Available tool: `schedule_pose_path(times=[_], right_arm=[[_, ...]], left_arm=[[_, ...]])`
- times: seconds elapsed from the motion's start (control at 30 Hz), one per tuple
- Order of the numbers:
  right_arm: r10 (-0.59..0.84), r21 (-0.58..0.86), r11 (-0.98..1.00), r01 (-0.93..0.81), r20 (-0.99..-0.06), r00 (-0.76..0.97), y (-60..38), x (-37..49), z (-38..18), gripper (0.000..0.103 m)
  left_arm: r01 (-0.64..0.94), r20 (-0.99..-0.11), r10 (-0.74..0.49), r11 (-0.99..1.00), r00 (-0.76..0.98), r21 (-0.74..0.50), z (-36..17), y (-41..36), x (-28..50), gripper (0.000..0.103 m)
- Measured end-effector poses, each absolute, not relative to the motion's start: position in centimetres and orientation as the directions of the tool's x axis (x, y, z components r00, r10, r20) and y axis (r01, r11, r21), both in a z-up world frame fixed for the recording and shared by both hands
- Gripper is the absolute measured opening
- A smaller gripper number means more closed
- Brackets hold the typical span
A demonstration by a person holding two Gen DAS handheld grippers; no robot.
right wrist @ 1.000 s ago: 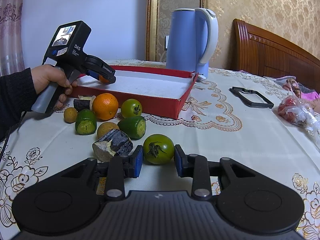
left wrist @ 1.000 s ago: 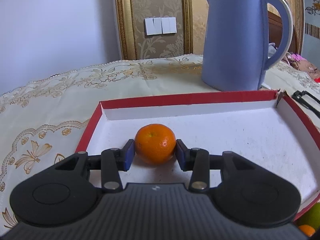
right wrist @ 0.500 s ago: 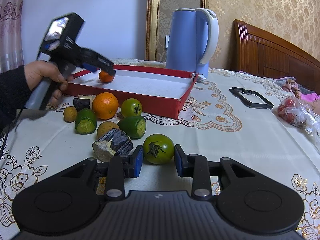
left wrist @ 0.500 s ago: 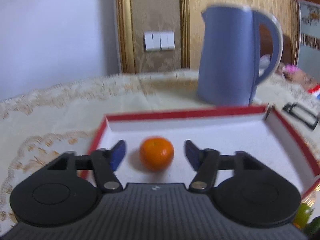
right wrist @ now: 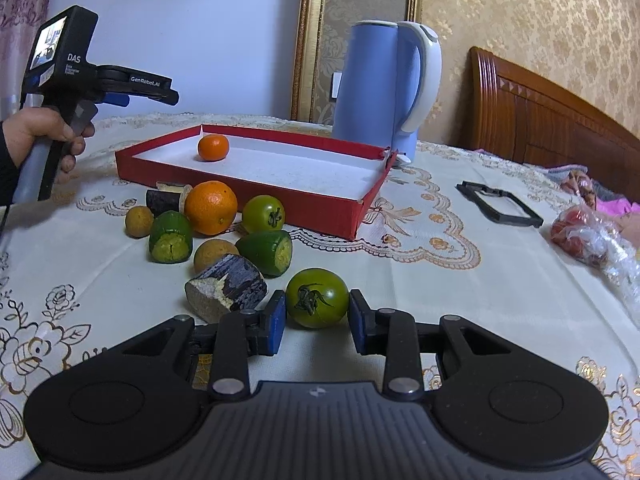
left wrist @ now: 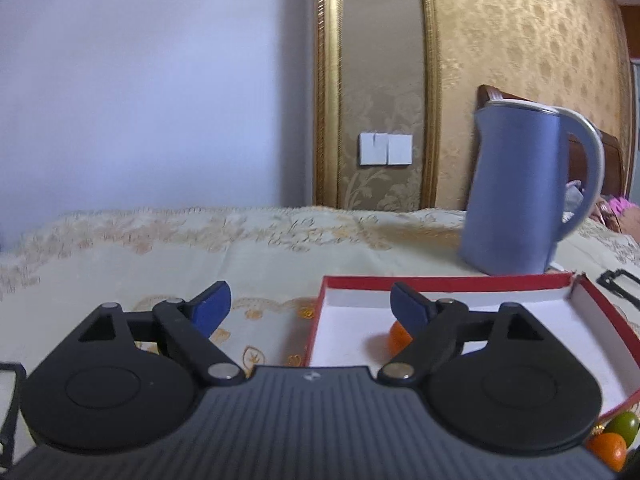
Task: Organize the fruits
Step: 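Grasp the green tomato with the right gripper and lift it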
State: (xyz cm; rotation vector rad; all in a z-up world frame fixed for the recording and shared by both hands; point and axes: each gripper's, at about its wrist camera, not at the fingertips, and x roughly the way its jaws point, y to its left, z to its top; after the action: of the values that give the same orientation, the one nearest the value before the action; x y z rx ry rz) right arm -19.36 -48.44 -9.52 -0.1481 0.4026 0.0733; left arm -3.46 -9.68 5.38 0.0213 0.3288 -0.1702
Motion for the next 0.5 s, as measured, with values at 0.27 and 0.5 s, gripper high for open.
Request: schedule_pose_path(times=[0.27,0.5], right_arm=[[-0.005,-0.136,0.99,-0.046,-0.355,0.935,-48.6,-19.8,-7.2,0.032],[0.021,-0.186,0.98,-0.065,-0.228,0.973,-48.5,-15.3,-0.9,0.032]], left_arm=[[0.179,-0.345,-0.179,0.983,0.922,-0.033,4.8,-9.2,-3.1,0.085],[0.204,-0.341,-0.201,0.979,0.918,-0.027,4.8,-9.7,-3.4,0.085]])
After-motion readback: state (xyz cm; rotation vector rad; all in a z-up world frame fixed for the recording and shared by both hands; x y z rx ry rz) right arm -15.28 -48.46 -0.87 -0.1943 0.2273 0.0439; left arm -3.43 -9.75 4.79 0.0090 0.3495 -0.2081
